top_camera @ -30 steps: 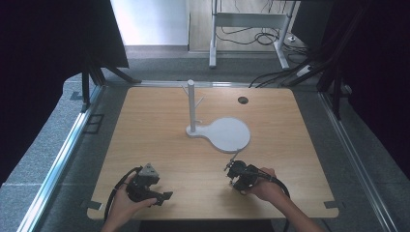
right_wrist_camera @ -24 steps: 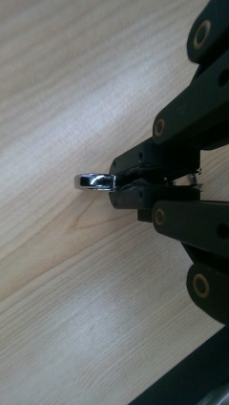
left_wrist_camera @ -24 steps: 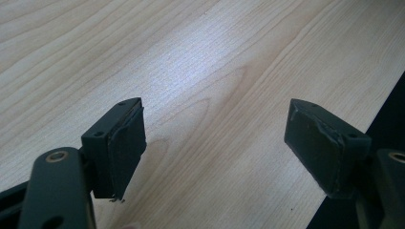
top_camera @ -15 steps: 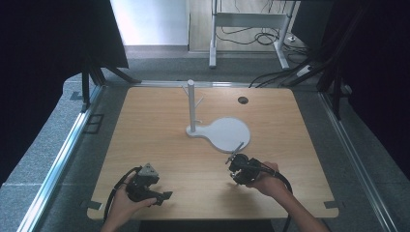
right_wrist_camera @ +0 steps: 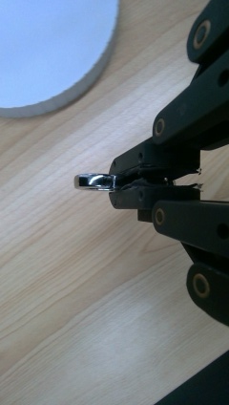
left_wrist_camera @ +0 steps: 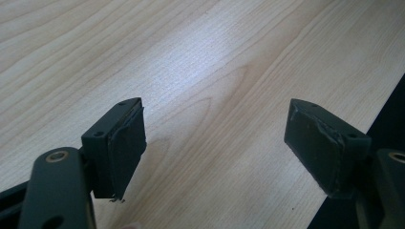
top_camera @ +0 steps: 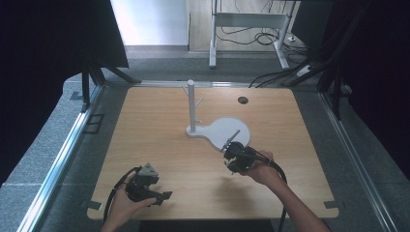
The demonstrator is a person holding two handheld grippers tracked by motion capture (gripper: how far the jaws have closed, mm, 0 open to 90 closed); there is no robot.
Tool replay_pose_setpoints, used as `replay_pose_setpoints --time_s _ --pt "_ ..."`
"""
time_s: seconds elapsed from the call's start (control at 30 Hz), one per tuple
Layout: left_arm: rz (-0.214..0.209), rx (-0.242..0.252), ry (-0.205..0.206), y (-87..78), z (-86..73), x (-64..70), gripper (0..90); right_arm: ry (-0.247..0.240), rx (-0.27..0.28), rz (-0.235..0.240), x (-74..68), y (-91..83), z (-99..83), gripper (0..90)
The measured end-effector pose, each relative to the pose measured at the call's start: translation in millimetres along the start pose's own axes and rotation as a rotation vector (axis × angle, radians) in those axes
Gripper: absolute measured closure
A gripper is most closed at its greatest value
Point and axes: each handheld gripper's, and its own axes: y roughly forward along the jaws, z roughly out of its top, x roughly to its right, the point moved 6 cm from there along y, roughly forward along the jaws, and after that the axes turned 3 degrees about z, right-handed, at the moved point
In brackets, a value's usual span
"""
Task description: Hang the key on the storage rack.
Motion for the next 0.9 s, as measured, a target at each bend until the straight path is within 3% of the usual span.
replay_pose_setpoints --time_s 0.27,0.6,0.9 --pt "0.0 0.002 -0.002 0.2 -0.2 -1.2 22.4 -0.002 0.023 0.006 3.7 -0.7 15.5 84.0" --pt "0.001 0.001 0.003 -0.1 0.0 -1.2 22.4 0.044 0.046 -0.009 23.3 -6.1 27.9 84.0" --pt "0.001 0.002 0.0 -1.0 -0.2 -2.0 22.5 0.074 0.052 0.009 38.8 -8.1 39.2 84.0"
